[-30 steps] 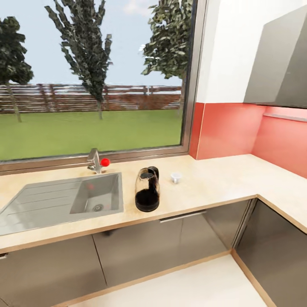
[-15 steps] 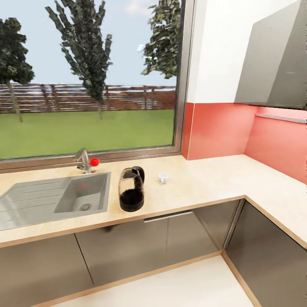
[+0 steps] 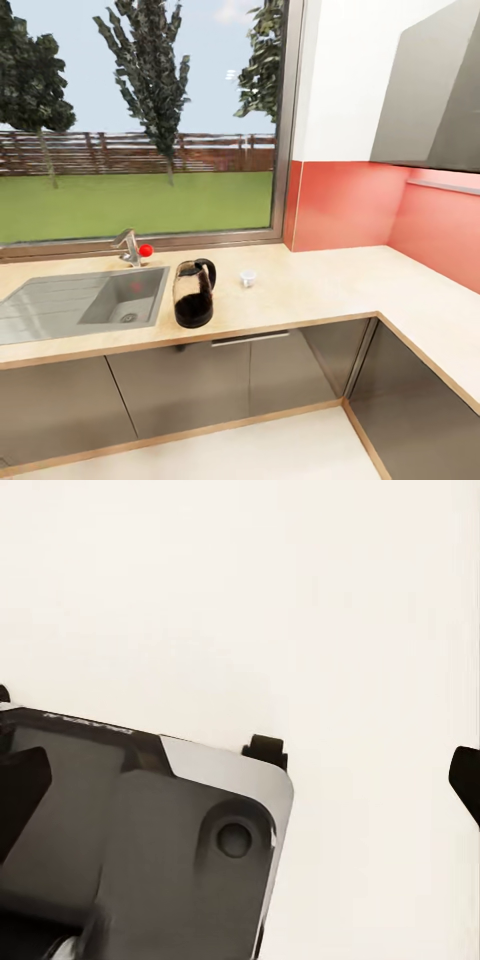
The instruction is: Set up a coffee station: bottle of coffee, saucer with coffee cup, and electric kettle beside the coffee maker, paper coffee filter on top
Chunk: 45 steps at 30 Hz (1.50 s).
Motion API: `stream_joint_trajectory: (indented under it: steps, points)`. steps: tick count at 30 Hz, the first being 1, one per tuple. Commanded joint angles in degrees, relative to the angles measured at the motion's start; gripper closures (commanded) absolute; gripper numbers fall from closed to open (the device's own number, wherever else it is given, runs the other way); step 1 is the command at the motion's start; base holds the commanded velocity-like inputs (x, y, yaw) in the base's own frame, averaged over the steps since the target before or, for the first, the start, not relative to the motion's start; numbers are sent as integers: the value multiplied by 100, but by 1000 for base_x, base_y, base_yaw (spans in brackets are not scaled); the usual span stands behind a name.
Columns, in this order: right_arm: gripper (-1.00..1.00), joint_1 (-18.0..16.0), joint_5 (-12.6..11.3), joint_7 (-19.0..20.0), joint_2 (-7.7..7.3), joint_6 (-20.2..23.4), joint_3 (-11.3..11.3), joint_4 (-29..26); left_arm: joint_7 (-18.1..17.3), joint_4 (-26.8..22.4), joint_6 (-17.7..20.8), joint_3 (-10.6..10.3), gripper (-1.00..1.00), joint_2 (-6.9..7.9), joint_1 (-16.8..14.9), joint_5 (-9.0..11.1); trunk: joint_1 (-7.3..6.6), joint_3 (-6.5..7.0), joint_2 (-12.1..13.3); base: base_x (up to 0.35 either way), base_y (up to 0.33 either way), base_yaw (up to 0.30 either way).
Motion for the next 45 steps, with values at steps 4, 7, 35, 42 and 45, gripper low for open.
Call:
stream_joint_trajectory:
  steps: [4, 7, 35, 42, 45]
  points:
    - [-100, -1, -60, 18, -6, 35, 44, -13, 7, 16, -32, 38, -100, -1, -5, 35, 3, -13, -13, 0, -313, 276]
    - [-100, -1, -60, 19, -7, 35, 43, -13, 7, 16, -31, 32, -100, -1, -5, 35, 3, -13, -13, 0, -313, 277]
    - [-100, -1, -46, 26, -7, 43, 43, -6, 7, 33, -36, 21, -100, 7, -3, 35, 3, -13, -13, 0, -266, 235]
    - [-100, -1, -88, 21, 5, 39, 14, -597, -1, 77, -19, 12, -100, 97, 52, 4, 3, -13, -13, 0, -2, 2]
    - [-100, -1, -100, 30, 10, 32, 24, -1676, -15, 54, -12, 2, -100, 101, 46, -14, 3, -13, -13, 0, 0, 0]
